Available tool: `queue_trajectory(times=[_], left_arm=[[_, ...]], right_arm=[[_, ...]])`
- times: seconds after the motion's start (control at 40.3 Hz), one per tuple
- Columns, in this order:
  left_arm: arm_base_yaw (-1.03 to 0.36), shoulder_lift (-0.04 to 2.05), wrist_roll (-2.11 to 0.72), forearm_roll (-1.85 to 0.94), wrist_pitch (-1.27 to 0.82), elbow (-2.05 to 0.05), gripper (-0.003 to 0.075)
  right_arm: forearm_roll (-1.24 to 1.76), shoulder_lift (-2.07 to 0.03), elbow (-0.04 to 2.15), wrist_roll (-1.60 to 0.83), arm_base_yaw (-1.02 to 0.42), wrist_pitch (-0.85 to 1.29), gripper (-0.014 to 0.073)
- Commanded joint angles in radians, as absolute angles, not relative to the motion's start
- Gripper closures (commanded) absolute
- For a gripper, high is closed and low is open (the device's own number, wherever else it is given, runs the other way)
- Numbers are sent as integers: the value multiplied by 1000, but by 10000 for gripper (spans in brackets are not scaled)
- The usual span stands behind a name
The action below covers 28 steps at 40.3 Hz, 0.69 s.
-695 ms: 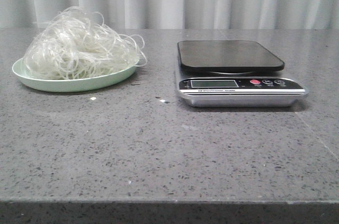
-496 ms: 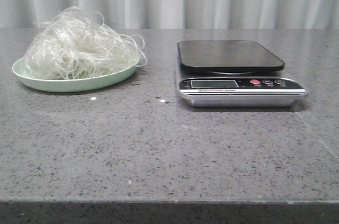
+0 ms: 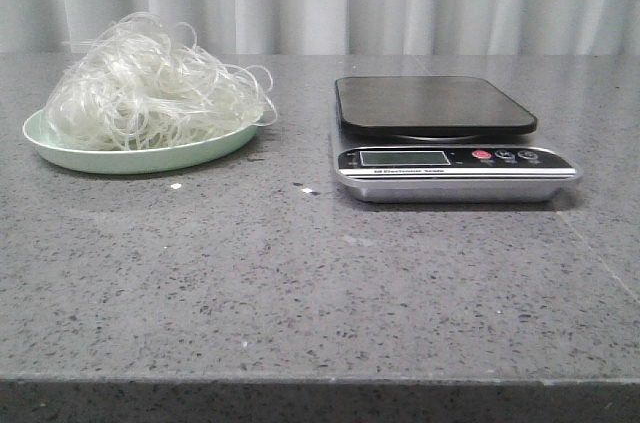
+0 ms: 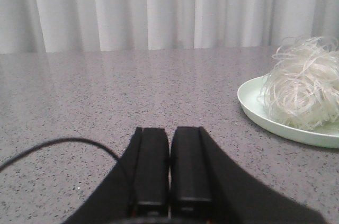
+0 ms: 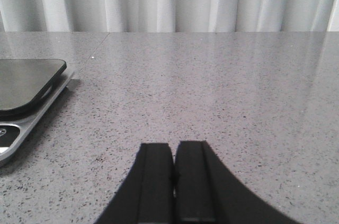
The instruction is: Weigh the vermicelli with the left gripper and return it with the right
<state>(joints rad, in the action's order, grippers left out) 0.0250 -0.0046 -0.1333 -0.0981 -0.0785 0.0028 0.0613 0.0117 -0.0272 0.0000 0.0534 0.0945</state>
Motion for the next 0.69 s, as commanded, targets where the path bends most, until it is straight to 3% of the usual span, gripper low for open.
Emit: queue_trajectory(times=[0.0,0.347,0.67], left_arm=[[24,-23,-127,-107,0,11,583],[24,-23,-127,-107,116,11,583],[24,-23,-127,-107,485,-40,583]], right_arm=[[56,26,-20,0,53,23,442],[56,26,-20,0,53,23,442],[56,26,-20,0,53,23,442]])
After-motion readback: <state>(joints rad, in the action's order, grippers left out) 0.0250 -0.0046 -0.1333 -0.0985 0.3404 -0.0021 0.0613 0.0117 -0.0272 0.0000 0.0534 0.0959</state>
